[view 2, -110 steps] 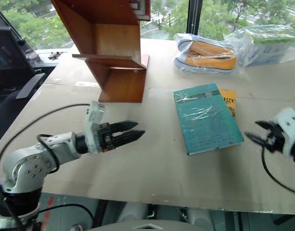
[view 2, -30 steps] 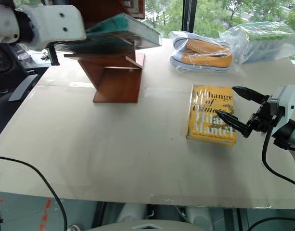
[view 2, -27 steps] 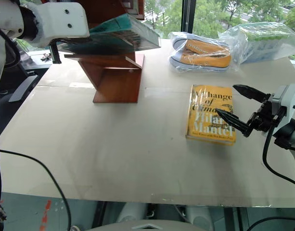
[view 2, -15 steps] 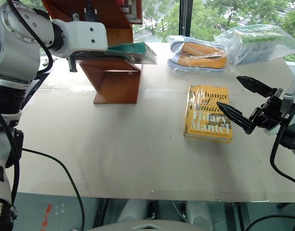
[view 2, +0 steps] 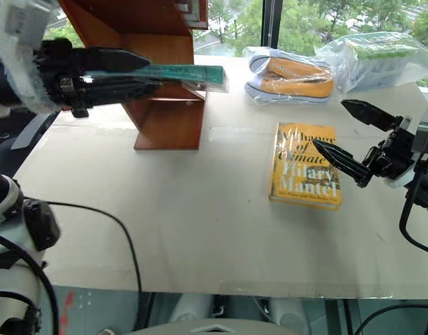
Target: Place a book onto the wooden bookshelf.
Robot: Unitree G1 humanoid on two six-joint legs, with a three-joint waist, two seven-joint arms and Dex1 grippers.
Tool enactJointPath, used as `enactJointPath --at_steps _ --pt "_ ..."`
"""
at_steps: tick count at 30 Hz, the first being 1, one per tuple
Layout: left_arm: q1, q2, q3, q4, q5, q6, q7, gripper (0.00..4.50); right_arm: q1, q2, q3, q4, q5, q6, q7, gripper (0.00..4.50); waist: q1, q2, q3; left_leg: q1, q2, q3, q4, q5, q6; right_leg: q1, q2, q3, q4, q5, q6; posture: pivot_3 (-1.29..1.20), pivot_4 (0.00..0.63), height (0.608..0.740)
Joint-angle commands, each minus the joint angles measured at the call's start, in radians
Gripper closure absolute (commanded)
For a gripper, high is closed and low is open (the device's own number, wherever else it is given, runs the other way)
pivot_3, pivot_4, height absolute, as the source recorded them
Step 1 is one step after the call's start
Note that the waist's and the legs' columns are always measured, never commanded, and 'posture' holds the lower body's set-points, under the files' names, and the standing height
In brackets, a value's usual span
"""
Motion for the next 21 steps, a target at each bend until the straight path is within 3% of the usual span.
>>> enactJointPath --at_steps 1,5,9,12,17,21 --pt "0.173 -0.174 0.076 -0.165 -0.047 0.026 0.142 1.75 -0.011 -0.030 -0.027 0.005 0.013 0.008 0.024 0.00 0.003 0.000 0.000 0.002 0.000 0.000 0.000 0.000 0.000 0.002 0.000 0.000 0.001 0.000 0.000 0.00 0.150 0.740" --pt "0.460 -0.330 0.102 -0.226 -0.029 -0.107 0.300 1.75 0.048 -0.054 -0.058 0.018 -0.006 0.017 0.051 0.00 -0.001 -0.002 0.001 0.007 0.000 -0.001 -0.001 0.000 0.000 0.005 0.000 0.002 0.002 0.000 -0.001 0.00 0.150 0.740" --pt "0.799 -0.248 0.083 -0.216 0.006 -0.409 0.283 1.75 0.284 -0.115 -0.151 0.082 -0.126 -0.005 0.157 0.00 0.008 -0.002 0.000 0.008 0.000 -0.001 -0.003 0.000 0.000 0.006 -0.001 0.002 0.001 0.001 -0.002 0.00 0.150 0.740" --pt "0.933 -0.205 0.119 -0.146 0.004 -0.563 0.278 1.75 0.420 -0.118 -0.222 0.119 -0.183 -0.033 0.209 0.00 0.013 -0.001 0.000 0.008 0.000 -0.001 -0.003 -0.001 0.002 0.007 -0.003 0.002 -0.001 0.000 -0.002 0.00 0.150 0.740" --pt "1.078 -0.119 0.119 -0.002 0.024 -0.779 0.242 1.75 0.536 -0.091 -0.287 0.165 -0.267 -0.082 0.214 0.00 0.008 -0.001 -0.001 0.014 -0.001 0.000 -0.003 -0.006 0.009 0.012 -0.005 0.001 -0.001 -0.001 -0.005 0.00 0.150 0.740" --pt "1.085 -0.088 0.086 0.049 -0.002 -0.846 0.247 1.75 0.574 -0.084 -0.286 0.171 -0.307 -0.108 0.223 0.00 0.008 -0.001 -0.001 0.016 -0.001 0.000 -0.003 -0.006 0.009 0.013 -0.005 0.001 -0.001 -0.002 -0.006 0.00 0.150 0.740"
